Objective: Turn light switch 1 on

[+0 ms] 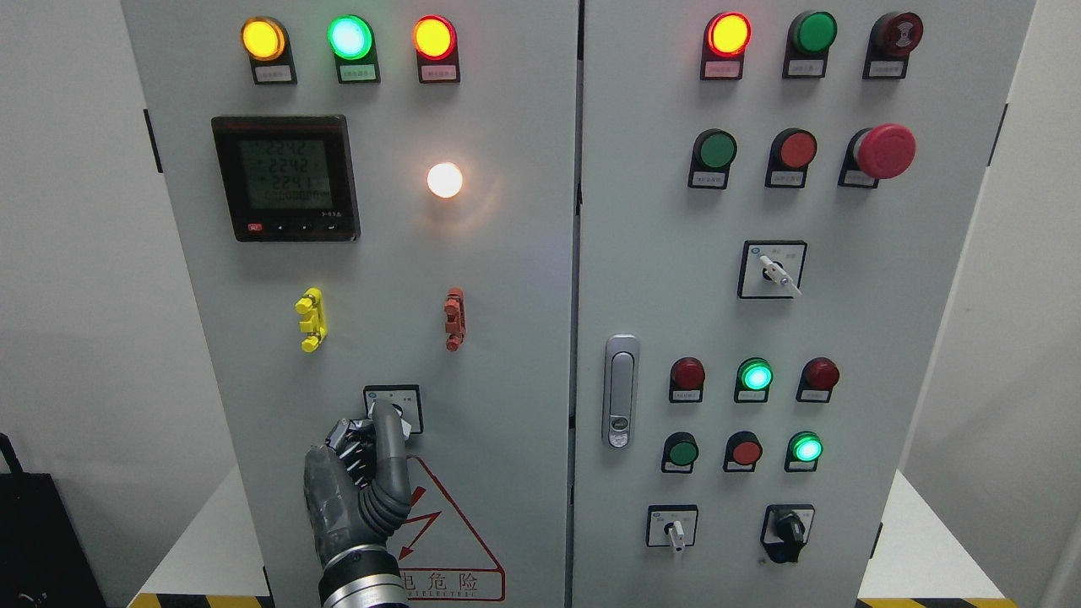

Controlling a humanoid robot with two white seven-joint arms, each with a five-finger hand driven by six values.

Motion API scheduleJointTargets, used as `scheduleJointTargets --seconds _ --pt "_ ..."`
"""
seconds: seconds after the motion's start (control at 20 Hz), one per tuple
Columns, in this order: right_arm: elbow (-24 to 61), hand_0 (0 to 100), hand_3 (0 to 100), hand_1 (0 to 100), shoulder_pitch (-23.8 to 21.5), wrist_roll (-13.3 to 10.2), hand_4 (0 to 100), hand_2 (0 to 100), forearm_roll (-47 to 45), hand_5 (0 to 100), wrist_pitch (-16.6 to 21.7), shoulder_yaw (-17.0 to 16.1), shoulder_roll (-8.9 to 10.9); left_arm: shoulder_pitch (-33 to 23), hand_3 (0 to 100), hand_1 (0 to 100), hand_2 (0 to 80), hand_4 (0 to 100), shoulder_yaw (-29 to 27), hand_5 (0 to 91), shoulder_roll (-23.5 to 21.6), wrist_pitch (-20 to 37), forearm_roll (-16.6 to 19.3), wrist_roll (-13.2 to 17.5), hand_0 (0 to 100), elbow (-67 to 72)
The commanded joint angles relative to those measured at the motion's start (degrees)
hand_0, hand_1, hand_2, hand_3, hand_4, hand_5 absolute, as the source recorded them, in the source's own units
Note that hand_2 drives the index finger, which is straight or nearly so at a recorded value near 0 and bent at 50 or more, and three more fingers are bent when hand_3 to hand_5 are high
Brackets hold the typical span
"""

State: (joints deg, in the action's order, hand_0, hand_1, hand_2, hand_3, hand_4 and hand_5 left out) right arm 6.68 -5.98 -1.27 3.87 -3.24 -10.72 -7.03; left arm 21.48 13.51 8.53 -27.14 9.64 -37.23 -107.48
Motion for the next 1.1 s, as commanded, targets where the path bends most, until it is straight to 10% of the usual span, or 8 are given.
scheduleJointTargets --seconds 0.0,0.4,1.05 --pt "0.0 0 0 0 0.0 -0.04 0 0 0.0 0 -0.02 0.0 0.0 -0.12 100 27 62.9 100 0.11 88.3 0.0 0.07 -0.06 0.14 48 -0.01" --pt "0.0 0 0 0 0.0 -0.04 0 0 0.0 0 -0.02 0.0 0.0 -0.12 100 34 63.2 100 0.11 88.3 0.0 0.07 0.03 0.14 22 -0.01" --pt "0.0 0 0 0 0.0 -0.04 0 0 0.0 0 -0.02 0.0 0.0 -2.23 100 37 63.3 100 1.16 88.4 -0.27 0.51 0.03 0.14 8 -1.41"
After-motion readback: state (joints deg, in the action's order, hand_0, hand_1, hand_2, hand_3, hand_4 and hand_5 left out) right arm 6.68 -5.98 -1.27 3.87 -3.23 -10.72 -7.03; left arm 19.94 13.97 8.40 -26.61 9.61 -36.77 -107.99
